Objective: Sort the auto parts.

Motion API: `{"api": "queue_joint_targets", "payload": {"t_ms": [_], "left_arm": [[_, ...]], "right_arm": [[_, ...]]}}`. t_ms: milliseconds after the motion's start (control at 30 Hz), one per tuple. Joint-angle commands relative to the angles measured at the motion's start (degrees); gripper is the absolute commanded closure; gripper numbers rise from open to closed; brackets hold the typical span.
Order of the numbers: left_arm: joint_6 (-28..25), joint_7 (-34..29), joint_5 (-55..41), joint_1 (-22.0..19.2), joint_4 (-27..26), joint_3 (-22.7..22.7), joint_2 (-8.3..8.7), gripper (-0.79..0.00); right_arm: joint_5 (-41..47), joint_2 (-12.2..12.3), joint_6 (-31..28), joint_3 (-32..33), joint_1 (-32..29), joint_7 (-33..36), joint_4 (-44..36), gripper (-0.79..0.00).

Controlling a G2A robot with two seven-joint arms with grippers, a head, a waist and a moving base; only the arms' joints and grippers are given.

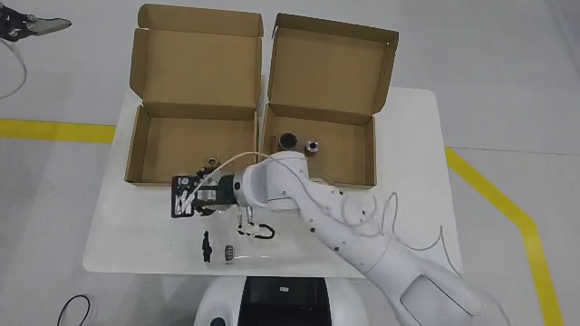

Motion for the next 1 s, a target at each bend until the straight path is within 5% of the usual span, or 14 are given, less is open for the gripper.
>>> {"api": "queue_joint_targets", "payload": {"t_ms": [0, 467, 967], "left_arm": [[0.0, 0.0, 0.0, 0.0, 0.0, 0.0, 0.00, -0.785], [0.0, 0.0, 0.0, 0.0, 0.0, 0.0, 0.00, -0.785], [0.0, 0.0, 0.0, 0.0, 0.0, 0.0, 0.00, -0.785]], "right_arm": [[-0.1, 1.5, -1.8, 1.7, -3.9, 3.7, -5.3, -0.299], [-5.1, 7.0, -3.2, 6.1, -19.7, 13.3, -18.0, -0.299], [-2.0, 6.9, -2.2, 1.2, -16.5, 19.5, -11.6, -0.326]]}}
